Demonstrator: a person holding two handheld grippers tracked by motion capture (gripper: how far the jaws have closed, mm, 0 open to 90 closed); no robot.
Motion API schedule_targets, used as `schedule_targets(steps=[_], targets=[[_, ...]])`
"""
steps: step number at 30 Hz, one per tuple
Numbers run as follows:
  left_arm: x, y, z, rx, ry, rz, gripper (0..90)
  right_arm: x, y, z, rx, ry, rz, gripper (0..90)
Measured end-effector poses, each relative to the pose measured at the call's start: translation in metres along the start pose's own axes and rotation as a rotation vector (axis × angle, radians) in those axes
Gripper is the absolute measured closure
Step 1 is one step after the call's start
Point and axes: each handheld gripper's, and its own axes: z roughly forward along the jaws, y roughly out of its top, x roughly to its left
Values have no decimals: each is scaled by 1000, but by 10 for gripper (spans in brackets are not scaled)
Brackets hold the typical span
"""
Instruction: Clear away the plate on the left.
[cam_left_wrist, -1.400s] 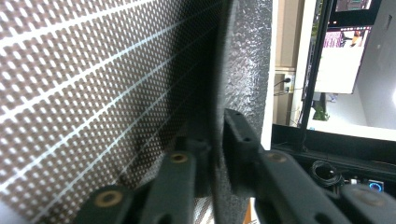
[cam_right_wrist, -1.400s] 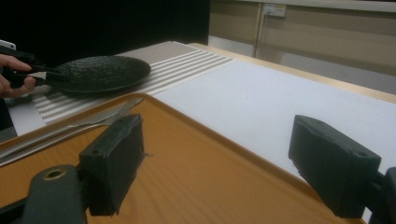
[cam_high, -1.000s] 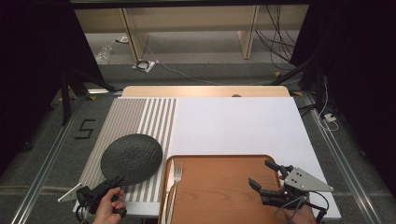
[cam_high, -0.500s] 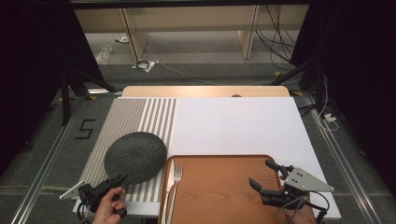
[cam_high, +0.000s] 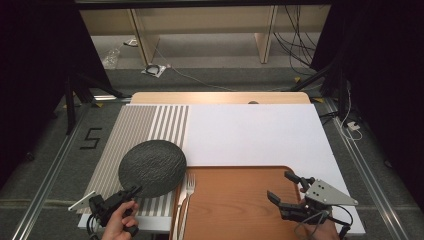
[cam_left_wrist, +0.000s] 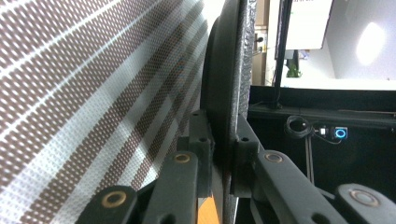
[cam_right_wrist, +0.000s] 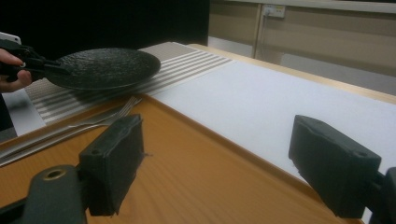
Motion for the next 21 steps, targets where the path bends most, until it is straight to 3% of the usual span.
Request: schedule_targets(steps=[21], targets=[[-13,-22,4,94,-41,18,822,0,0,0,1,0,1,189]])
